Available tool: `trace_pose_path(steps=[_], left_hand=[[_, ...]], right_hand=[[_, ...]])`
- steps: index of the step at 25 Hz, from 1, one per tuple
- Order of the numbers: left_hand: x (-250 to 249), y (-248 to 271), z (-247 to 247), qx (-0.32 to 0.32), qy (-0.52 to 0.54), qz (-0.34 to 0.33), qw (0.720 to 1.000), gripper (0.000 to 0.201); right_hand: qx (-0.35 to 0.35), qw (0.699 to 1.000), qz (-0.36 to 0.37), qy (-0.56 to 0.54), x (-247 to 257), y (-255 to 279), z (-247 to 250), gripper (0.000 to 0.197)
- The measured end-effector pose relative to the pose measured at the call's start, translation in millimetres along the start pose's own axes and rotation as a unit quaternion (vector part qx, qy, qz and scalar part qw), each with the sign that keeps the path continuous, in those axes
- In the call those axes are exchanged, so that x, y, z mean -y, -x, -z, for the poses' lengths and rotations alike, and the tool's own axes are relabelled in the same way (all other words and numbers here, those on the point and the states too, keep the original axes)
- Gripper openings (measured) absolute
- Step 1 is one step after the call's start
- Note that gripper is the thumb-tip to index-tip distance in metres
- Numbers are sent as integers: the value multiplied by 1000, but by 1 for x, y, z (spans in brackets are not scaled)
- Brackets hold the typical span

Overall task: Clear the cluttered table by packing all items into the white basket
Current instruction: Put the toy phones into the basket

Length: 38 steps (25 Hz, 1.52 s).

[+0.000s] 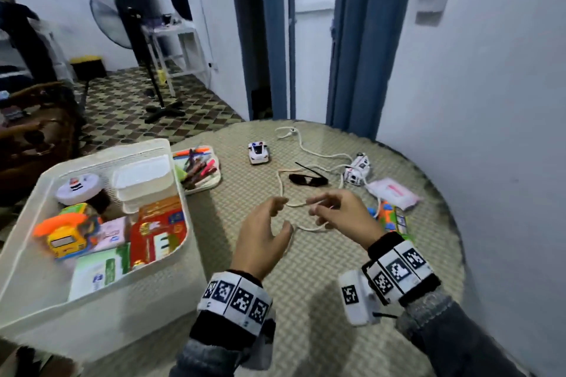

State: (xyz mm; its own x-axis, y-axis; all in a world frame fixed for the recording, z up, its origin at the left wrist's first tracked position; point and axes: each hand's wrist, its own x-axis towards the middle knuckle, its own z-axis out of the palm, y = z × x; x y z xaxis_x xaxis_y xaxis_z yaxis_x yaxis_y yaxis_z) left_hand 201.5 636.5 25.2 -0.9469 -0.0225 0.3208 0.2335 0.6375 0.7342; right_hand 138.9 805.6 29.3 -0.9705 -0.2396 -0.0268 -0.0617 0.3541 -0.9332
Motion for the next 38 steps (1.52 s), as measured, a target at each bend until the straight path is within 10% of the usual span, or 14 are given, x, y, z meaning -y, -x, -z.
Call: trace_pose_path(steps=[10, 16, 30, 38], left_hand=[[-59, 18, -181, 163, 62, 36, 984, 36], [-49, -14, -244, 139, 119, 86, 979, 29], [17, -94, -376, 233, -78, 134, 960, 80], [29, -100, -393, 170, 117, 159, 965, 80]], right_hand=[[-111, 977, -174, -49, -135, 84, 168, 20], [-183, 956, -211, -92, -182, 83, 208, 20], [-130, 928, -327, -121, -264, 2, 227, 20], [-92, 934, -319, -131, -286, -59, 243, 20]])
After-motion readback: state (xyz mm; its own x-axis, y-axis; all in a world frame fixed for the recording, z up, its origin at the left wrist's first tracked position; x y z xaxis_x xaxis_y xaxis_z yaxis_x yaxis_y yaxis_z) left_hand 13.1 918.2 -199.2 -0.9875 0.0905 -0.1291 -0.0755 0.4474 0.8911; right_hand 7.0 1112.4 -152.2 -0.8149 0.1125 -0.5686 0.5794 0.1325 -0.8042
